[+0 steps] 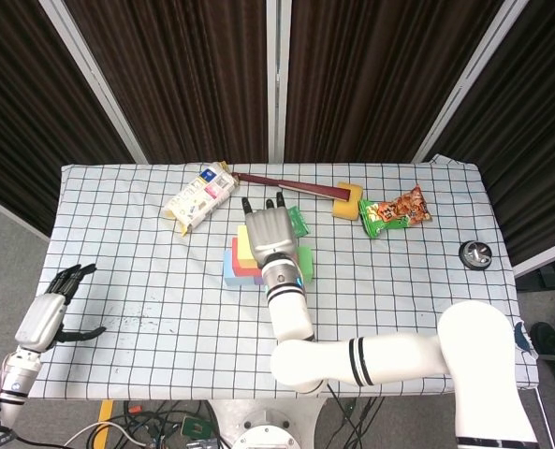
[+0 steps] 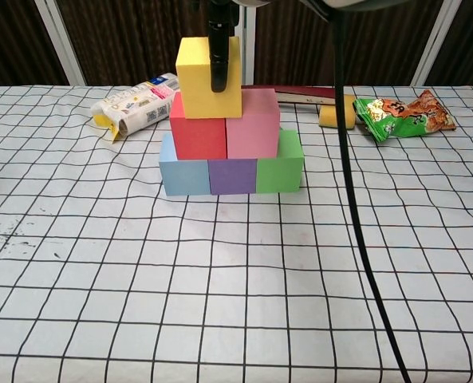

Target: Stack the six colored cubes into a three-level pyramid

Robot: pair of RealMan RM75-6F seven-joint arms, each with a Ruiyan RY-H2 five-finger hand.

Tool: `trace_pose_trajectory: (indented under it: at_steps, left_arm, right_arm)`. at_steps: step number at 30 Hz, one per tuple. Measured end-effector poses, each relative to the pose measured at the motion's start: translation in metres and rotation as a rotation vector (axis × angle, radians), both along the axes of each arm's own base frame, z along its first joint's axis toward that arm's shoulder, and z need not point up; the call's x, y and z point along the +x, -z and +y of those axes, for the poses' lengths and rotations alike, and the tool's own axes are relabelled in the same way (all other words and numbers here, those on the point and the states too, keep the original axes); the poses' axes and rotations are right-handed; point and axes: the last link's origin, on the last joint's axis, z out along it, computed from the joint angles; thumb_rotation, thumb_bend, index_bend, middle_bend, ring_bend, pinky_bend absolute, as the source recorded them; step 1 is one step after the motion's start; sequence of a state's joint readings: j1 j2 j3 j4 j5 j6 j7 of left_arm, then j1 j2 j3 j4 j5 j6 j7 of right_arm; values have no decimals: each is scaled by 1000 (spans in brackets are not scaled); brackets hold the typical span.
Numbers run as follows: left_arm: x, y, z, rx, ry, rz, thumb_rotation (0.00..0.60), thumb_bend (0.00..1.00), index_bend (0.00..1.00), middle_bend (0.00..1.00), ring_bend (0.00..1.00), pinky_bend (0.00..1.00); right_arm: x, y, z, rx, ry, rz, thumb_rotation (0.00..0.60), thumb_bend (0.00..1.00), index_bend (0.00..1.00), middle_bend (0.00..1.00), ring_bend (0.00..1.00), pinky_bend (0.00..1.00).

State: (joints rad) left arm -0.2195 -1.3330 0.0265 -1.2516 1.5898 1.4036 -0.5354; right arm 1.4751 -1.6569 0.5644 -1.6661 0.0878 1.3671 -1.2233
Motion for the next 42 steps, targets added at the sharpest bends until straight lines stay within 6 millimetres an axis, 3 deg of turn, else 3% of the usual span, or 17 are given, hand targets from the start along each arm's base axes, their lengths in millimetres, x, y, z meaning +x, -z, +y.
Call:
trace_pose_trajectory:
  at_steps: [25,42]
  left_arm:
    - [-1,0,0,-2,-2,-2,600,0,57,106,22,69]
    - [-1,0,0,-2,-4,-6,600,0,57,106,21,69]
  right_arm:
    - [-1,3,-2,-10,11,-15,600,18,0,496,143,0]
    - [-4,4,-3,-6,14,-18,600,16,0,407,133,0]
